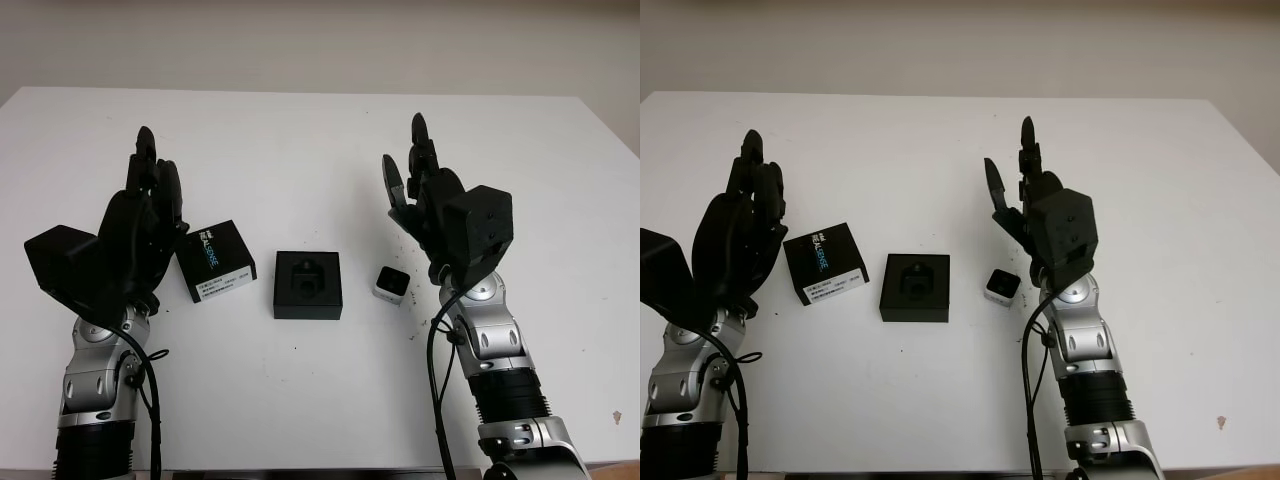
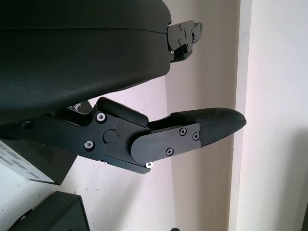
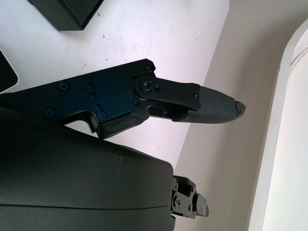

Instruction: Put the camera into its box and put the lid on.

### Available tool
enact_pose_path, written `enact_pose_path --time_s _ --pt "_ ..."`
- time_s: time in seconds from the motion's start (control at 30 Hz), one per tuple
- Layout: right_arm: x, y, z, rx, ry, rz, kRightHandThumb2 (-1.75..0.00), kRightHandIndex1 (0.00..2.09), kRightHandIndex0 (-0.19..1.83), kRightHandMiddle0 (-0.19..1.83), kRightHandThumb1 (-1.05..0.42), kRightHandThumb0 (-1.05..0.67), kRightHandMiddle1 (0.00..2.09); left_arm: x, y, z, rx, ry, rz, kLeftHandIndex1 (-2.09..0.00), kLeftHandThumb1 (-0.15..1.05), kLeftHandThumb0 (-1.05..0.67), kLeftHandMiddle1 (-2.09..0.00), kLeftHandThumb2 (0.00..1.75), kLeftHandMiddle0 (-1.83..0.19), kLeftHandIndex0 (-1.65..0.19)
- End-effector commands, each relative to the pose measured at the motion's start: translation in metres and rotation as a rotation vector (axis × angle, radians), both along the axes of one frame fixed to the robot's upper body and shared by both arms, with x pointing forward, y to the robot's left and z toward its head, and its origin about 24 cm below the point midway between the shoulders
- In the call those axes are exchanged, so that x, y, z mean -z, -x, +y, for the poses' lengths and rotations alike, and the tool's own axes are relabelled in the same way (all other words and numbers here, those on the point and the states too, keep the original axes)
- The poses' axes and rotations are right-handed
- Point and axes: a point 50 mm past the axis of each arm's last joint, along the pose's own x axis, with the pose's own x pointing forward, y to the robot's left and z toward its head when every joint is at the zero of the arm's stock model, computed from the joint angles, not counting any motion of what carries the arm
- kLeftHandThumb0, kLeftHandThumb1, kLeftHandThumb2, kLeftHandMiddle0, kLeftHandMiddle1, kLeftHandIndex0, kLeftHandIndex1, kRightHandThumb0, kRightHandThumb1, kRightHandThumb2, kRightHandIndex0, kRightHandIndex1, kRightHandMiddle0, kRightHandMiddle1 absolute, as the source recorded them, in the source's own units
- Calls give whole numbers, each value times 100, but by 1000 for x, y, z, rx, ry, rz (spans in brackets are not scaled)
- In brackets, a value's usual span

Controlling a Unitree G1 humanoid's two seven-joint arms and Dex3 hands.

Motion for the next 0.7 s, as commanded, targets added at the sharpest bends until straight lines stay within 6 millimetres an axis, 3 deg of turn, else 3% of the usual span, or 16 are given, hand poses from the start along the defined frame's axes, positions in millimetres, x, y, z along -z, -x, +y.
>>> enact_pose_path --time_s 0.0,0.4,0.57,0.67 --pt "-7 -1 -1 1 8 -26 -59 1 -19 -19 -105 -73 3 -7 -2 -1 -1 -10 -28 0 105 -77 0 66 19 19" --pt "-14 -4 -7 -40 -26 -37 -52 4 -17 -16 -105 -74 6 -7 0 -2 6 -1 -34 0 105 -77 0 65 19 19" --pt "-40 -7 -24 -136 68 -122 -27 13 1 0 -105 -70 15 -5 1 -2 -3 5 -38 0 105 -77 0 67 19 19" --pt "-59 -9 -36 -251 131 -136 -9 14 6 -3 -98 -54 32 -4 1 -4 -2 12 -30 0 105 -77 0 65 19 19"
